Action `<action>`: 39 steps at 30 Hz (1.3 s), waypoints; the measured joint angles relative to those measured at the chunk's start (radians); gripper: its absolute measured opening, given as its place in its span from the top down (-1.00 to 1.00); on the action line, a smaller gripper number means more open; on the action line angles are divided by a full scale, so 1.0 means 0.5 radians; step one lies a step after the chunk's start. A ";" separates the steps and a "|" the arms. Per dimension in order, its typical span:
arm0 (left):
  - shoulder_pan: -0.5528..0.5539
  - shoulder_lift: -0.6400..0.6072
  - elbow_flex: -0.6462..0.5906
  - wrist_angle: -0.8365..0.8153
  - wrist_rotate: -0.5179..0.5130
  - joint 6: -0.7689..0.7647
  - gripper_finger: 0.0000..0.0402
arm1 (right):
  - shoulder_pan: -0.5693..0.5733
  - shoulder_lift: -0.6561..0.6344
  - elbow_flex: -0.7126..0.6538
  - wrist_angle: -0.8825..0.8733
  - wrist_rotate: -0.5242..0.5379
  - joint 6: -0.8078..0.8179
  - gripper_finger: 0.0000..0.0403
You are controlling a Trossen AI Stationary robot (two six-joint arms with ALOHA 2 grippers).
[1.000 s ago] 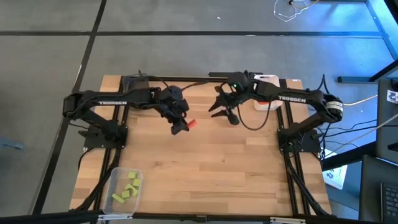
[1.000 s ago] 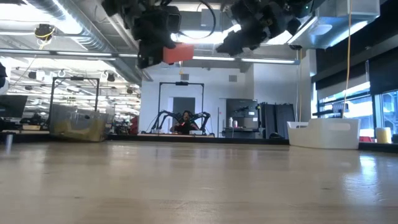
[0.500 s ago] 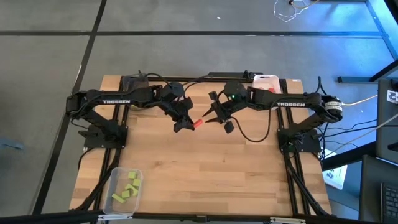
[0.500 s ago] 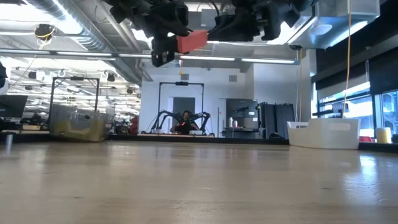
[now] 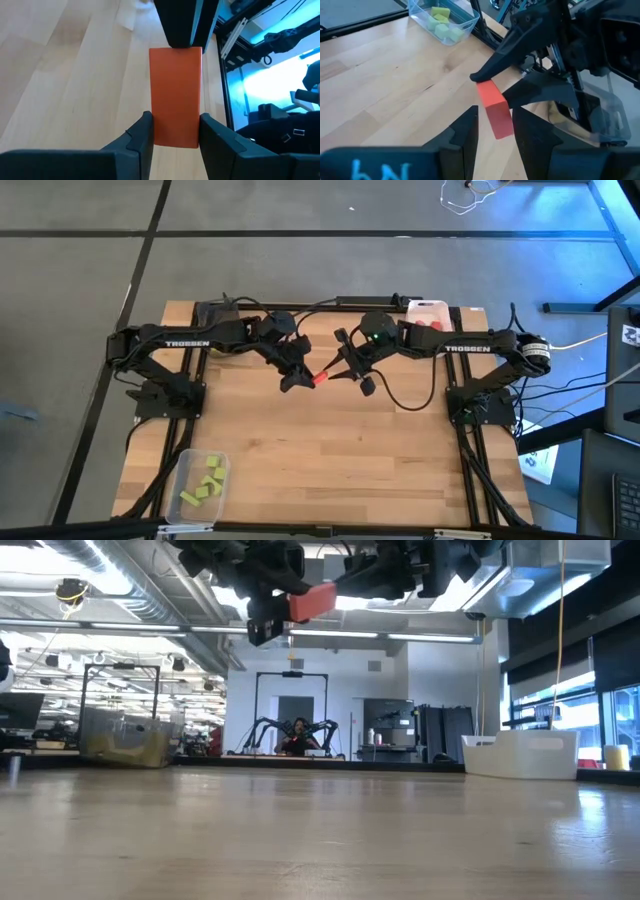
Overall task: Sort & place blocks by color
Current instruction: Put the orange block into the white bin
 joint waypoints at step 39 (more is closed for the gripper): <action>-0.010 -0.003 0.000 0.259 -0.002 -0.050 0.41 | 0.046 0.002 -0.007 0.024 -0.002 0.007 0.67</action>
